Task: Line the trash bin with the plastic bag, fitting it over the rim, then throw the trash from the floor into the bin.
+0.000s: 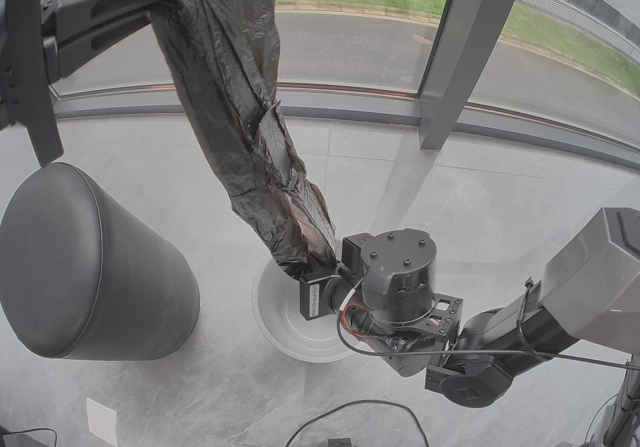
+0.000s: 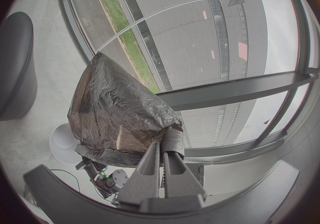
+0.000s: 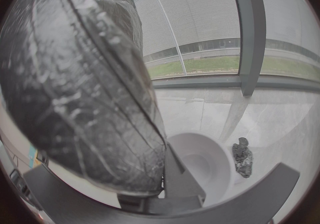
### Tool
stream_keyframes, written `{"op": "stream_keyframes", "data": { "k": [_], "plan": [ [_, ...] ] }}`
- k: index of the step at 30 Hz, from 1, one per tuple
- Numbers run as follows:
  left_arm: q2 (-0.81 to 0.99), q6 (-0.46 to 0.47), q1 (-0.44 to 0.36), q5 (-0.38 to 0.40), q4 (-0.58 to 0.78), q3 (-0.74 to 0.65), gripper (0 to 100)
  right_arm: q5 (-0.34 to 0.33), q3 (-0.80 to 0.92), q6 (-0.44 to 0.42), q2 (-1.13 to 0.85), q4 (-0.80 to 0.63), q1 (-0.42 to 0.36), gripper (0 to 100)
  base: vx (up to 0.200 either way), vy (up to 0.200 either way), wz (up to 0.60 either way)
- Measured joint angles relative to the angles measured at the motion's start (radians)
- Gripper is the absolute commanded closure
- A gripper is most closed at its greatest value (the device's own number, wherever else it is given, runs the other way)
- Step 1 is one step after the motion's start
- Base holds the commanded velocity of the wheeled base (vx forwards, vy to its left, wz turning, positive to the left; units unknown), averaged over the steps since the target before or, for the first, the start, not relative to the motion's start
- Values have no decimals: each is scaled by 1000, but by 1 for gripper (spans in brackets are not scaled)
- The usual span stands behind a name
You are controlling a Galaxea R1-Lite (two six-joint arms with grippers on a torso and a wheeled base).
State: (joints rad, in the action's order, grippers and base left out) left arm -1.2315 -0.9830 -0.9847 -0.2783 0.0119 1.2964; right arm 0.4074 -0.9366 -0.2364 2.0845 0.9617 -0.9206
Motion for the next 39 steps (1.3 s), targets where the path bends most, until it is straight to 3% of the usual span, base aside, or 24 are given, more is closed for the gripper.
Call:
{"op": "stream_keyframes", "data": {
  "k": [6,13,19,26,34,39],
  "plan": [
    [-1,3,47,52,-4,-83,100,-16,57,32,-107,-236,7,100,0,0,0],
    [-3,5,116,237,-26,-239,100,-133,44,10,-282,-692,26,100,0,0,0],
    [-4,10,161,409,-57,-353,100,-325,-76,-50,-390,-1071,67,100,0,0,0],
    [-26,14,201,594,-89,-499,100,-637,-292,-109,-446,-1507,157,100,0,0,0],
    [-110,18,223,658,-148,-619,100,-825,-463,-95,-425,-1704,214,100,0,0,0],
    [-147,13,226,662,-203,-663,100,-847,-508,-87,-379,-1713,232,100,0,0,0]
  ]
}}
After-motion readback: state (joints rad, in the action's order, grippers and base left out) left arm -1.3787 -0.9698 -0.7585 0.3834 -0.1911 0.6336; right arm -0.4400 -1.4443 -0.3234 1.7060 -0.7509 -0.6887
